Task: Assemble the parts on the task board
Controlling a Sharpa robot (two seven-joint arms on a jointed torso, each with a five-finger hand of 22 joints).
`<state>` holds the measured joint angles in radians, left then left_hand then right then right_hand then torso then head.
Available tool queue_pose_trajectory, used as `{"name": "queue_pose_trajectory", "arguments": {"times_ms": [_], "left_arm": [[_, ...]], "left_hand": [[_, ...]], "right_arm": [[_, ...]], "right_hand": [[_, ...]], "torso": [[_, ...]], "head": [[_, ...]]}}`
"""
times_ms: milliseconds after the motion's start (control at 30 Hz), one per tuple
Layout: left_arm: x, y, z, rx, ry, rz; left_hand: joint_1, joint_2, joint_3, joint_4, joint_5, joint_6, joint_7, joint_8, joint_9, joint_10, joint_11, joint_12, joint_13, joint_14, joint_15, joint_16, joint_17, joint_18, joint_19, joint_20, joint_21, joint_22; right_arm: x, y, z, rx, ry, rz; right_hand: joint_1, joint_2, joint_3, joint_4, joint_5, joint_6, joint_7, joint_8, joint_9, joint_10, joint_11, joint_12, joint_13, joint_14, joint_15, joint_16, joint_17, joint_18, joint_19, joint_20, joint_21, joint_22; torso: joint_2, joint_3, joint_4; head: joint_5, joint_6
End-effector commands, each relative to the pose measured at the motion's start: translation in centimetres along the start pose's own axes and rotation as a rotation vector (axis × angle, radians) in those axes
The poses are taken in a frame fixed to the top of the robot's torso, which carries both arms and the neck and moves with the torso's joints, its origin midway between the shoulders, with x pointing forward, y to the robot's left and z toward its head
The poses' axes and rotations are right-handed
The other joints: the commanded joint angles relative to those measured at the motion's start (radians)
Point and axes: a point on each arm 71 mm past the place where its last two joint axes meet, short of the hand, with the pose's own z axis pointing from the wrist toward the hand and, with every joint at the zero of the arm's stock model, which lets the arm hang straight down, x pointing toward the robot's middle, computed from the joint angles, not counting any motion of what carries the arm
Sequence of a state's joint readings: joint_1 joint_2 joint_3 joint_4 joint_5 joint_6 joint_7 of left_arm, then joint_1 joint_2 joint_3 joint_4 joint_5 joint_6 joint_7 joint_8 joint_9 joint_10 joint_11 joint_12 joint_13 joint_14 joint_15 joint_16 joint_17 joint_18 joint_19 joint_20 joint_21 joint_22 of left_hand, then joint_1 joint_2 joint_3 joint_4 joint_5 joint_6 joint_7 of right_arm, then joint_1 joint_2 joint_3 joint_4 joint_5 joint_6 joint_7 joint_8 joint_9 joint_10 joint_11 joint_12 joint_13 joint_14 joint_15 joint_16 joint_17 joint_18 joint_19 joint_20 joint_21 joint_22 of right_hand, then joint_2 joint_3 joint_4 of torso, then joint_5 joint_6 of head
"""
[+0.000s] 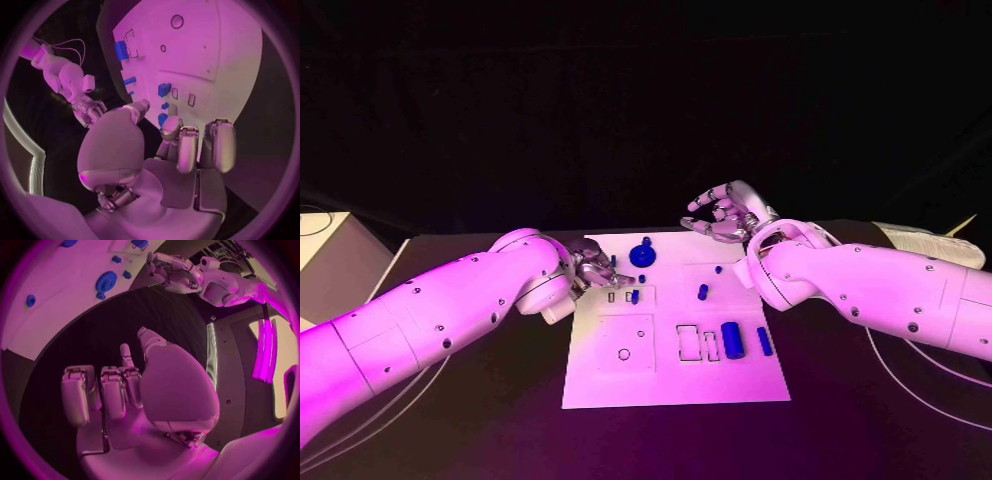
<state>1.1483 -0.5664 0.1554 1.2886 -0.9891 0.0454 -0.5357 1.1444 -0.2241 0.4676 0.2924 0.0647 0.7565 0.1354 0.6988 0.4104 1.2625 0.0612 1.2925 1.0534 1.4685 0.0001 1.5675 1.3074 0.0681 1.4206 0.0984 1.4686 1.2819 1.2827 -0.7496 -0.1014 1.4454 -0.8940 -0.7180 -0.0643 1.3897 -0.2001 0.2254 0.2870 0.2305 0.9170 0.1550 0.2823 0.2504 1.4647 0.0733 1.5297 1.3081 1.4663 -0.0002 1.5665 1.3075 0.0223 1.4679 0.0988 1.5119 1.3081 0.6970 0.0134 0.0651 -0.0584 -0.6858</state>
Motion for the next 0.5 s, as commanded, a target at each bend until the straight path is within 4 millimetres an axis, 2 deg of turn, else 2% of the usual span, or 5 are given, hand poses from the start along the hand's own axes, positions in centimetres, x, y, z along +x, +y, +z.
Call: {"name": "queue_pose_trajectory", "arguments": {"times_ms": [33, 267, 400, 500], "left_arm": [[0.30, -0.18, 0.16, -0.027, 0.054, 0.061], [0.48, -0.86, 0.54, -0.022, 0.069, 0.076], [0.57, -1.09, 0.78, -0.019, 0.082, 0.080], [0.66, -1.17, 1.02, -0.018, 0.088, 0.079]], "left_hand": [[-0.006, 0.003, -0.007, 0.001, 0.001, 0.001, -0.005, 0.006, 0.005, -0.003, -0.007, 0.000, -0.001, 0.102, -0.008, 0.003, 0.263, -0.009, 0.003, -0.008, 0.004, 0.003], [-0.008, 0.005, -0.012, 0.001, 0.001, -0.001, -0.007, 0.014, 0.015, -0.006, -0.009, -0.002, -0.003, 0.102, -0.010, 0.003, 0.263, -0.009, 0.005, -0.009, 0.005, 0.006], [-0.011, 0.006, -0.014, 0.001, 0.002, -0.002, -0.008, 0.017, 0.019, -0.007, -0.010, -0.003, -0.004, 0.102, -0.010, 0.003, 0.263, -0.009, 0.005, -0.010, 0.005, 0.006], [-0.011, 0.006, -0.015, 0.001, 0.002, -0.002, -0.008, 0.018, 0.021, -0.009, -0.010, -0.005, -0.006, 0.102, -0.011, 0.003, 0.263, -0.009, 0.005, -0.010, 0.005, 0.008]], "right_arm": [[0.18, -0.01, 0.06, 0.008, 0.024, -0.013], [0.28, -0.11, 0.22, 0.017, 0.029, -0.019], [0.38, -0.10, 0.29, 0.021, 0.032, -0.022], [0.45, -0.09, 0.32, 0.023, 0.035, -0.023]], "right_hand": [[-0.010, -0.002, 0.001, -0.001, 0.005, -0.010, 0.002, 0.001, 0.002, 0.063, 0.003, 0.003, 0.229, 0.104, 0.001, 0.004, 0.263, -0.003, 0.072, 0.003, -0.004, 0.201], [-0.011, -0.002, 0.001, -0.001, 0.005, -0.011, 0.003, 0.000, 0.002, 0.063, 0.003, 0.003, 0.229, 0.104, 0.001, 0.004, 0.263, -0.003, 0.072, 0.003, -0.004, 0.201], [-0.011, -0.002, 0.001, -0.001, 0.005, -0.011, 0.003, 0.000, 0.002, 0.063, 0.003, 0.003, 0.229, 0.104, 0.001, 0.004, 0.263, -0.003, 0.072, 0.003, -0.004, 0.201], [-0.011, -0.002, 0.001, -0.001, 0.005, -0.011, 0.003, 0.000, 0.002, 0.063, 0.003, 0.003, 0.229, 0.104, 0.001, 0.004, 0.263, -0.003, 0.072, 0.003, -0.004, 0.201]], "torso": [[0.000, -0.0005, 0.0014], [-0.001, 0.0002, 0.0014], [0.000, -0.0004, 0.0007], [0.000, -0.0011, 0.0018]], "head": [[-0.011, 0.002], [-0.027, 0.012], [-0.035, 0.010], [-0.024, 0.007]]}}
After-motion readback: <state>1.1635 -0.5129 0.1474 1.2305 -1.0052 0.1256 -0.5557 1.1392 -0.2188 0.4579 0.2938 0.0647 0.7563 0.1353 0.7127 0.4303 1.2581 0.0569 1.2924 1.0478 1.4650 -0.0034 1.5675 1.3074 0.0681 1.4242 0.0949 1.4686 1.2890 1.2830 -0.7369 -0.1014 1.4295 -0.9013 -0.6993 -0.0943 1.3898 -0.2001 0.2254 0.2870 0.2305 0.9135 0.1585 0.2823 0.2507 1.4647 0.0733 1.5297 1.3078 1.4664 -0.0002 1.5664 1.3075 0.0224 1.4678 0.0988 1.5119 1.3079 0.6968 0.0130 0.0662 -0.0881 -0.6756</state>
